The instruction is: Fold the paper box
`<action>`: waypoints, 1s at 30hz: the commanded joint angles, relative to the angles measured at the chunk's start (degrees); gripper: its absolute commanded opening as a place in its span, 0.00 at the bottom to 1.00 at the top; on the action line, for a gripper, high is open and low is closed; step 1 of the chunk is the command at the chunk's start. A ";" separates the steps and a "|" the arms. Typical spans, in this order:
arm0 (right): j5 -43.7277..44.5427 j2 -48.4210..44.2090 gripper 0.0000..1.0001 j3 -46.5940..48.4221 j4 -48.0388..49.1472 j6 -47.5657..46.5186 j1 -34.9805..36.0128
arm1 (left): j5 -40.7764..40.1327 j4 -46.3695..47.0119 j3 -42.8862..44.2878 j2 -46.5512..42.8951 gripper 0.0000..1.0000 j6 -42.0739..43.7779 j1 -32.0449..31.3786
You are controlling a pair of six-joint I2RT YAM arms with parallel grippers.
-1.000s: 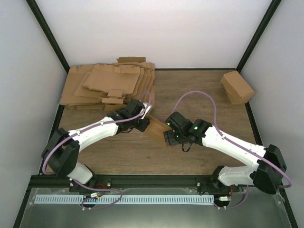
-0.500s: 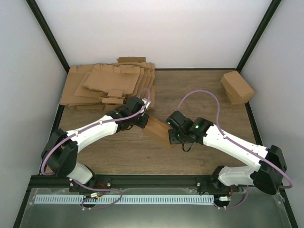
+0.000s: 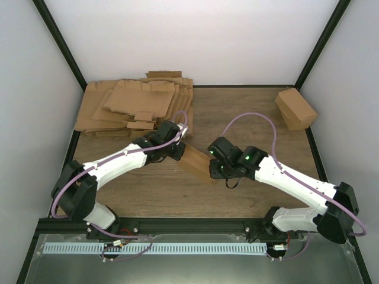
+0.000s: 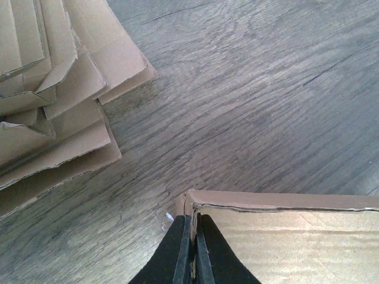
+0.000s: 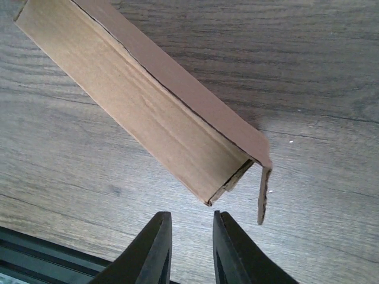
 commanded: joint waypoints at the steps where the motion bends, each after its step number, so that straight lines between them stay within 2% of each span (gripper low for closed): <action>1: -0.29 0.33 0.21 2.06 1.15 2.09 -0.20 | 0.52 0.78 -0.98 -1.33 0.04 0.26 -0.27; 8: 1.08 0.78 0.16 1.72 1.34 4.16 -0.16 | -1.37 0.23 -2.01 -1.68 0.04 1.78 -0.74; 16: 3.14 1.47 0.38 4.32 -3.79 -0.30 -0.21 | -3.37 2.02 -3.46 -1.38 0.04 2.52 -1.71; 21: 2.67 -0.23 0.42 5.85 -6.20 -1.81 -0.25 | -4.57 1.76 -3.23 -1.18 0.04 3.27 -2.26; 26: 6.56 -2.07 0.47 6.03 -9.07 -2.18 -0.64 | -6.17 2.00 -4.10 -1.05 0.04 3.53 -2.77; 30: 7.34 0.18 0.47 4.32 -9.47 -3.39 -1.18 | -8.75 0.92 -3.26 0.18 0.04 4.02 -3.57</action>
